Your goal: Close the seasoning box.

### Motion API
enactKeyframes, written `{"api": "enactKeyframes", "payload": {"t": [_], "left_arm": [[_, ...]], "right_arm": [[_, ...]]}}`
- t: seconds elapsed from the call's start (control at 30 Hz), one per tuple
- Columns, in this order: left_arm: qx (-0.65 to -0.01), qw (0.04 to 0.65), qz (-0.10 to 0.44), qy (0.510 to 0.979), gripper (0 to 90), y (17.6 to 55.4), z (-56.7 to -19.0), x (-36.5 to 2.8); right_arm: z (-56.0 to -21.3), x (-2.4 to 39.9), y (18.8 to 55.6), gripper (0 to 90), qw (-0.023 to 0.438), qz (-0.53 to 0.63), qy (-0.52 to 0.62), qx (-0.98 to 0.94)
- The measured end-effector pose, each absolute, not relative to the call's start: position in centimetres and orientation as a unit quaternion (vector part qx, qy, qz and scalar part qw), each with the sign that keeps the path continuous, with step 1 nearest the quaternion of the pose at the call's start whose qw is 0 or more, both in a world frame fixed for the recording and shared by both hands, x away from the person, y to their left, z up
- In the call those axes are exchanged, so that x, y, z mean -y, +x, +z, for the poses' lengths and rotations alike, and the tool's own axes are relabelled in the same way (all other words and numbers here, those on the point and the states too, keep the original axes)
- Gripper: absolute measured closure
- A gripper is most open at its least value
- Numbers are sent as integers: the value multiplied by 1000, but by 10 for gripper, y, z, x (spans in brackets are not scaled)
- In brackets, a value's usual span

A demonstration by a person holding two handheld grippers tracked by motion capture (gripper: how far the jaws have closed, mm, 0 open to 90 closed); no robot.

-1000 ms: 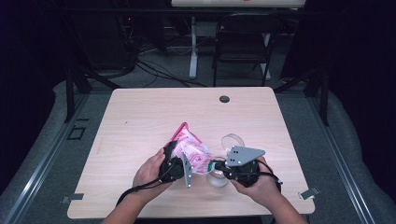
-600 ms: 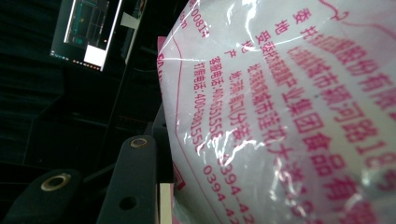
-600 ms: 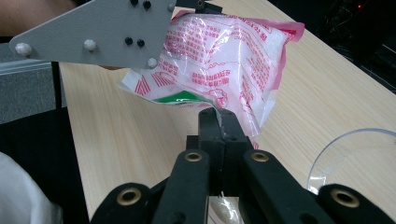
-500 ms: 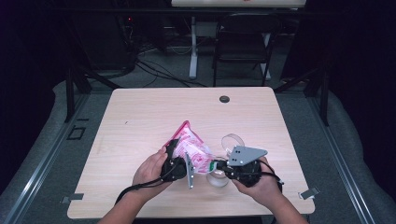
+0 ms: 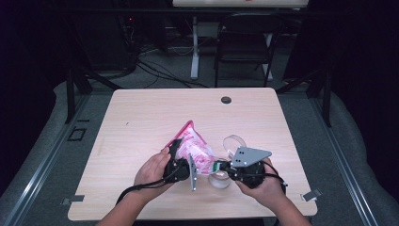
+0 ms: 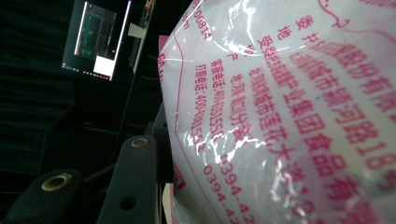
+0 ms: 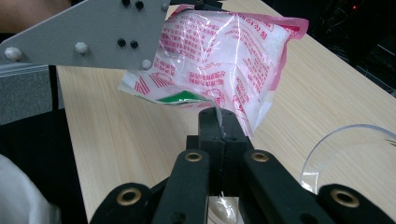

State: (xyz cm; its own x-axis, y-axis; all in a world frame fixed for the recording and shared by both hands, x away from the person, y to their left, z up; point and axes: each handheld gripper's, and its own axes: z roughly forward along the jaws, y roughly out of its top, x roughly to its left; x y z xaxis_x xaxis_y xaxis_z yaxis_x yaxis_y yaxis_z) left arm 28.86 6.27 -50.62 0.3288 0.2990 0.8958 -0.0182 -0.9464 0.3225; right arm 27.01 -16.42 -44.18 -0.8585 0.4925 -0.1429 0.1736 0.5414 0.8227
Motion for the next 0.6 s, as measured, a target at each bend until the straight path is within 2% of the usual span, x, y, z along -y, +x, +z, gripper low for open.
{"api": "enactKeyframes", "payload": {"t": [0.6], "left_arm": [[-70,131,581,800,615,288,-502,-55]], "right_arm": [[-449,175,266,900,179,448,207,-851]]}}
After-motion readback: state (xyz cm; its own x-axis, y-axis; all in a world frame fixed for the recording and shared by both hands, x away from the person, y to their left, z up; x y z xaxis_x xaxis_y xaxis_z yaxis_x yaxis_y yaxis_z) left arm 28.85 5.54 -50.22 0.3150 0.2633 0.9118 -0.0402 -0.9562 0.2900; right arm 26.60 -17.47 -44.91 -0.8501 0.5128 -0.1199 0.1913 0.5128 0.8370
